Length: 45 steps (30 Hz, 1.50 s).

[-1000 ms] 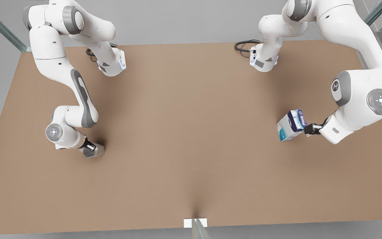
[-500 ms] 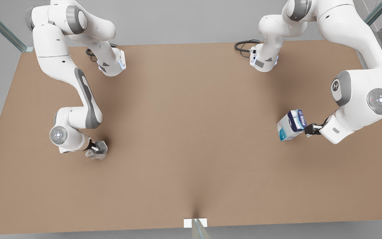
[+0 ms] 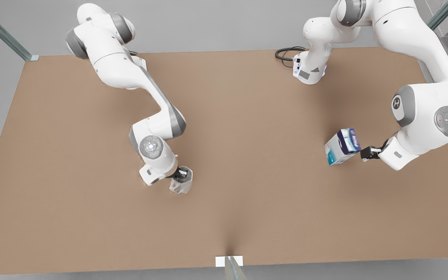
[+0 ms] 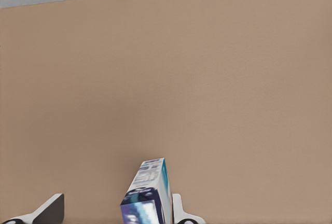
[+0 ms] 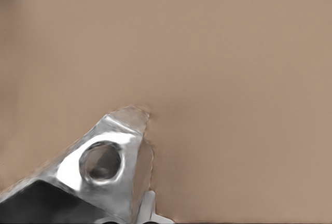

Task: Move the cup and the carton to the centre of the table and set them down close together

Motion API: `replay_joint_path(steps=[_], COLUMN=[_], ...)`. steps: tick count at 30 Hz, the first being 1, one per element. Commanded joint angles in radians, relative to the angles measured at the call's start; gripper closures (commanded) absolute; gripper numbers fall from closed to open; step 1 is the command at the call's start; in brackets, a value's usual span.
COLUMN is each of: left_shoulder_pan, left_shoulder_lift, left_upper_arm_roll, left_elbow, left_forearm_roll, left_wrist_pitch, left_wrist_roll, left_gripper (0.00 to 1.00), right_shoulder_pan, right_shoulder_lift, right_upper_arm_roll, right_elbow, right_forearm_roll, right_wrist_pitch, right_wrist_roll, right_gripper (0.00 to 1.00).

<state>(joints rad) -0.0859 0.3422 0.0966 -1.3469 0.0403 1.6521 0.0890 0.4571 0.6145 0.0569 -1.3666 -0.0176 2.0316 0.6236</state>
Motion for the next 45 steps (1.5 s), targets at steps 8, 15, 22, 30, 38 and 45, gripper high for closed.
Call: replay_joint_path(steps=[8, 15, 22, 30, 38, 45], left_shoulder_pan=[0.0, -0.005, -0.002, 0.005, 0.005, 0.018], left_shoulder_lift=[0.008, -0.152, -0.338, -0.321, -0.246, -0.183], left_upper_arm_roll=[0.0, -0.003, -0.003, 0.029, 0.035, 0.035], left_elbow=[0.0, -0.239, -0.66, -0.75, -0.75, -0.75], left_forearm_roll=[-0.003, -0.008, -0.011, -0.01, -0.023, -0.034], left_wrist_pitch=[-0.002, 0.08, 0.238, 0.245, 0.272, 0.298], left_wrist_roll=[-0.005, -0.207, -0.305, -0.241, -0.252, -0.242], left_gripper=[0.0, 0.0, 0.0, 0.0, 0.0, 0.17], right_shoulder_pan=[0.126, 0.164, 0.163, 0.161, 0.035, -0.448], right_shoulder_lift=[0.246, 0.352, 0.358, 0.356, 0.114, -0.432], right_upper_arm_roll=[0.058, 0.064, 0.064, 0.06, 0.057, 0.074], right_elbow=[0.265, 0.294, 0.287, 0.291, 0.231, -0.184], right_forearm_roll=[-0.004, -0.007, -0.007, -0.013, -0.007, -0.004], right_wrist_pitch=[0.036, 0.131, 0.147, 0.147, -0.014, -0.283], right_wrist_roll=[-0.01, 0.008, 0.01, 0.01, -0.004, -0.527], right_gripper=[0.79, 0.79, 0.26, 0.18, 0.0, 0.0])
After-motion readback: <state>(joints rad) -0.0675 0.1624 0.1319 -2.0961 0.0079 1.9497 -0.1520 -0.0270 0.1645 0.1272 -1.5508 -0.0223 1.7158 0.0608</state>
